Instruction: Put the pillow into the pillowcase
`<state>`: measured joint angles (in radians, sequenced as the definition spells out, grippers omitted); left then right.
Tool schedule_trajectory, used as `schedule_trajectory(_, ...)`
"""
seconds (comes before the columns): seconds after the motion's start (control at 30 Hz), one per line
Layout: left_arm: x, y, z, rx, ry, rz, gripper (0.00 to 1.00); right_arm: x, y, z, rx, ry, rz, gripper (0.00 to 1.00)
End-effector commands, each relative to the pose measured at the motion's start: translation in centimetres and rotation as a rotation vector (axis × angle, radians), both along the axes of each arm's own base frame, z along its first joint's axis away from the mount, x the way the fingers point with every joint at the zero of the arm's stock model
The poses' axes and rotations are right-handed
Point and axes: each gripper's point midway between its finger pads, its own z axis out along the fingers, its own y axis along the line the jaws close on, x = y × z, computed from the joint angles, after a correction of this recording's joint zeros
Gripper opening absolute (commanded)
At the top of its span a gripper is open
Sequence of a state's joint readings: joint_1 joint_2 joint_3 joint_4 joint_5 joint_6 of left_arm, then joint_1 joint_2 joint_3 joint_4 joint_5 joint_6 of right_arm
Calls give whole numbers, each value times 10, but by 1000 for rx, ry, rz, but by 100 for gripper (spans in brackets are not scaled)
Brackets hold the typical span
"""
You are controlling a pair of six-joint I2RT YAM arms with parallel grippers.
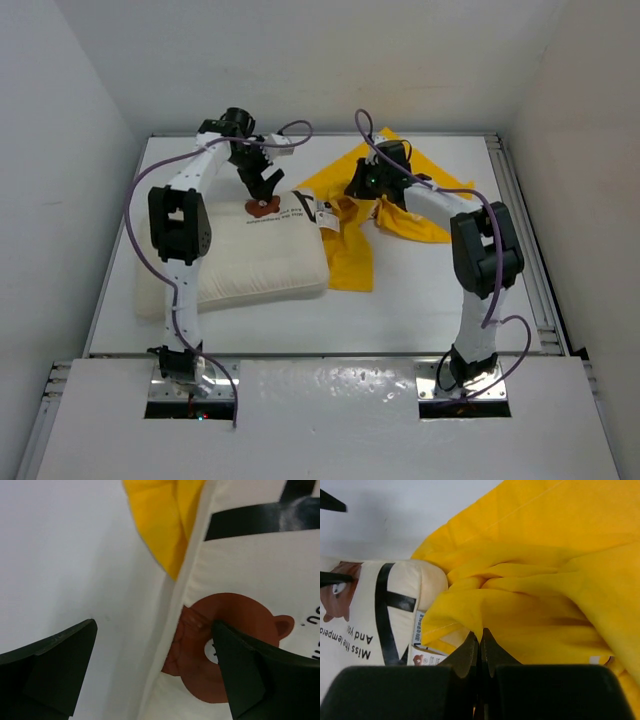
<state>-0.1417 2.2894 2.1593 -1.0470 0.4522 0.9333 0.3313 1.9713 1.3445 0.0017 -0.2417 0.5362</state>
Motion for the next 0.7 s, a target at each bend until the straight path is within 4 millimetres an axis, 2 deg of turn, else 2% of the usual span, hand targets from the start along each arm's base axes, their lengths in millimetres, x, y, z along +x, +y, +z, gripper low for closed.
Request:
schedule_trajectory(0.0,-42,-19,1,-35,104,-152,100,-1,4,29,-15,-80,10,0)
schedule_trajectory(0.03,-64,-16,-7,-36,195,-177,100,-2,4,27,-16,-74,9,0)
schedule_trajectory(0.17,-92,-4,-23,-76,281,-197,100,-4,7,20,-24,-46,17,0)
schedule_trajectory(0.23,-94,-4,-22,-101,290,-194,100,-5,12,16,-36,-33,31,0)
schedule_trajectory(0.33,-87,-11,-10,-162,279,-167,100,-6,15,14,-53,-24,49,0)
schedule_trajectory(0.47,-84,-21,36,-300,196,-173,100,-9,18,14,-70,-21,68,0)
schedule_trajectory(0.57,-96,-23,50,-311,180,-183,100,-10,18,15,-71,-24,72,0)
schedule_trajectory(0.6,-99,-22,49,-292,181,-186,100,-10,18,14,-73,-25,71,0)
schedule_trajectory(0.67,-117,-17,25,-199,234,-205,100,-9,18,12,-72,-23,74,0)
